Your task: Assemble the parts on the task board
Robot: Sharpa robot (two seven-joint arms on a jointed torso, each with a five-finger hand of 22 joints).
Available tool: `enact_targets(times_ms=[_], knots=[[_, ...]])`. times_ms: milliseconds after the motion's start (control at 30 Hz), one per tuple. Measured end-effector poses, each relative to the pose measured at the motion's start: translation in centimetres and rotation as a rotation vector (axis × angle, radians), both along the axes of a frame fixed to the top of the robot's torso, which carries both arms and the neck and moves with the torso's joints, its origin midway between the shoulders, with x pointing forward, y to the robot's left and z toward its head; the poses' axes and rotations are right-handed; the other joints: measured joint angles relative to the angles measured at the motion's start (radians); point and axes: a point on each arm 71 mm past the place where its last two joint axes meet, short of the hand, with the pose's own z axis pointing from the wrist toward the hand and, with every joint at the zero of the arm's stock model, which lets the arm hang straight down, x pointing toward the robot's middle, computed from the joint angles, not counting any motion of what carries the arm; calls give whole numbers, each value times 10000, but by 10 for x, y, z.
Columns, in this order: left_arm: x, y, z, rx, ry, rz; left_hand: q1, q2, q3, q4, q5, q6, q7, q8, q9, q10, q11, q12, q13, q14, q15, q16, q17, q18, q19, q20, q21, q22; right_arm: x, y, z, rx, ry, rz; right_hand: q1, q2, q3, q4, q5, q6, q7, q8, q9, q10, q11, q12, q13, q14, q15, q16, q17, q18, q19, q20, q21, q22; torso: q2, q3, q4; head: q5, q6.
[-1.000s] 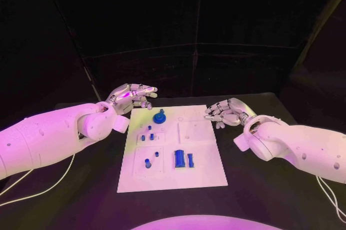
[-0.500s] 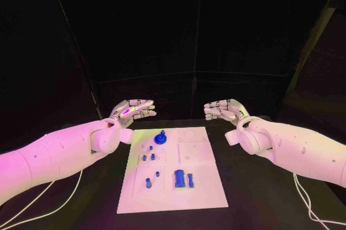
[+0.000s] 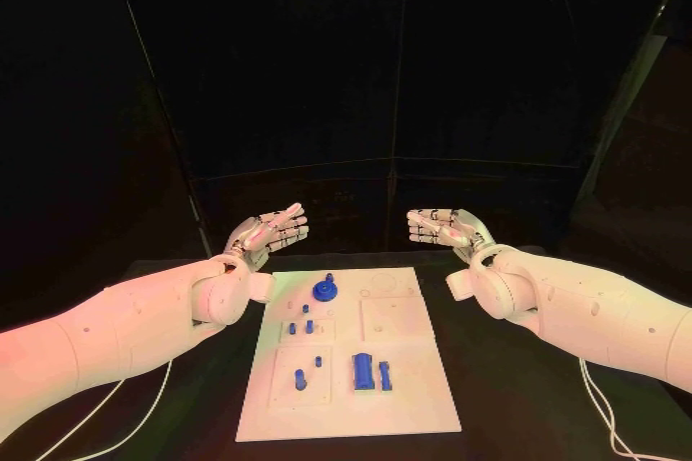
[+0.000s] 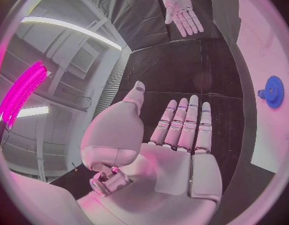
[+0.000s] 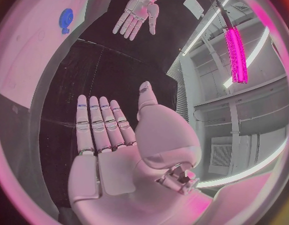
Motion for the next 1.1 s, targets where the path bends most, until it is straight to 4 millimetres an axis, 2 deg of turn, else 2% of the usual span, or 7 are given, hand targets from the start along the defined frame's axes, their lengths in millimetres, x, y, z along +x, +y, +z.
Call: enact_targets(times_ms=[200,367,433,600,667,833,1100], knots=[[-16,-13,0,-97,131,-1,-2169,-71,-135,20,-186,-1485,-279,-354,-137,-1570,-323,-308,-132,-1496,-281,-307,-548,-175,-1108,-475,-83,-411,-20,15,2,497,51,76,-2489,-277,561,-146,-265,-1487,-326,-110,-416,-1681,-286,-367,-150,-1615,-329,-88,-270,-149,-1423,-433,-281,-289,197,24,290,-66,126],[-35,-28,5,-44,178,195,-3681,-97,-170,55,-244,-2523,-757,-446,-180,-2654,-618,-383,-169,-2541,-758,-648,-804,-361,-1885,-802,-122,-697,-45,26,7,1071,86,-194,-4280,-761,960,-193,-793,-2553,-565,-143,-812,-2879,-731,-474,-196,-2779,-810,-138,-791,-306,-2445,-746,-699,-698,277,35,410,-82,154],[-43,-35,8,18,163,310,-4164,-103,-198,27,-244,-2850,-901,-461,-187,-3006,-828,-387,-178,-2870,-899,-846,-855,-463,-2135,-905,-122,-788,-55,29,9,1274,89,-394,-4830,-905,1087,-206,-920,-2875,-767,-143,-887,-3263,-879,-474,-206,-3140,-898,-138,-912,-463,-2767,-836,-868,-868,290,35,429,-83,156],[-63,-46,17,357,71,811,-5246,-112,-225,55,-244,-3592,-1119,-493,-198,-3794,-1192,-425,-189,-3618,-1113,-1165,-930,-929,-2688,-1141,-162,-1111,-75,34,16,1653,115,-1070,-6047,-1114,1357,-216,-1065,-3596,-1175,-143,-1002,-4081,-1122,-514,-218,-3931,-1039,-175,-1093,-462,-3452,-1053,-1132,-1133,308,36,452,-84,157],[-68,-48,20,499,14,1013,-5659,-113,-225,55,-244,-3871,-1170,-493,-198,-4094,-1276,-425,-194,-3901,-1162,-1223,-948,-1095,-2892,-1271,-163,-1340,-80,34,17,1712,122,-1304,-6504,-1167,1455,-224,-1123,-3869,-1277,-180,-1026,-4381,-1196,-514,-221,-4219,-1077,-175,-1137,-701,-3698,-1270,-1158,-1198,310,37,456,-84,157],[-77,-50,25,896,-144,1543,-6464,-114,-224,55,-284,-4432,-1244,-532,-198,-4676,-1394,-425,-198,-4462,-1230,-1303,-963,-1251,-3345,-1724,-163,-1650,-86,33,19,1757,103,-1865,-7467,-1235,1674,-225,-1181,-4441,-1415,-181,-1056,-5023,-1272,-514,-227,-4840,-1126,-175,-1194,-1089,-4233,-1697,-1236,-1282,314,38,460,-84,157],[-79,-48,27,1288,-294,2025,-7433,-114,-224,55,-284,-5088,-1278,-533,-208,-5383,-1460,-462,-198,-5129,-1276,-1347,-972,-1249,-3794,-2072,-163,-1823,-86,30,19,1741,77,-2280,-8605,-1272,2321,-234,-1181,-5125,-1492,-181,-1072,-5801,-1312,-551,-227,-5599,-1145,-175,-1216,-1244,-4881,-1936,-1282,-1318,315,38,462,-82,157]])
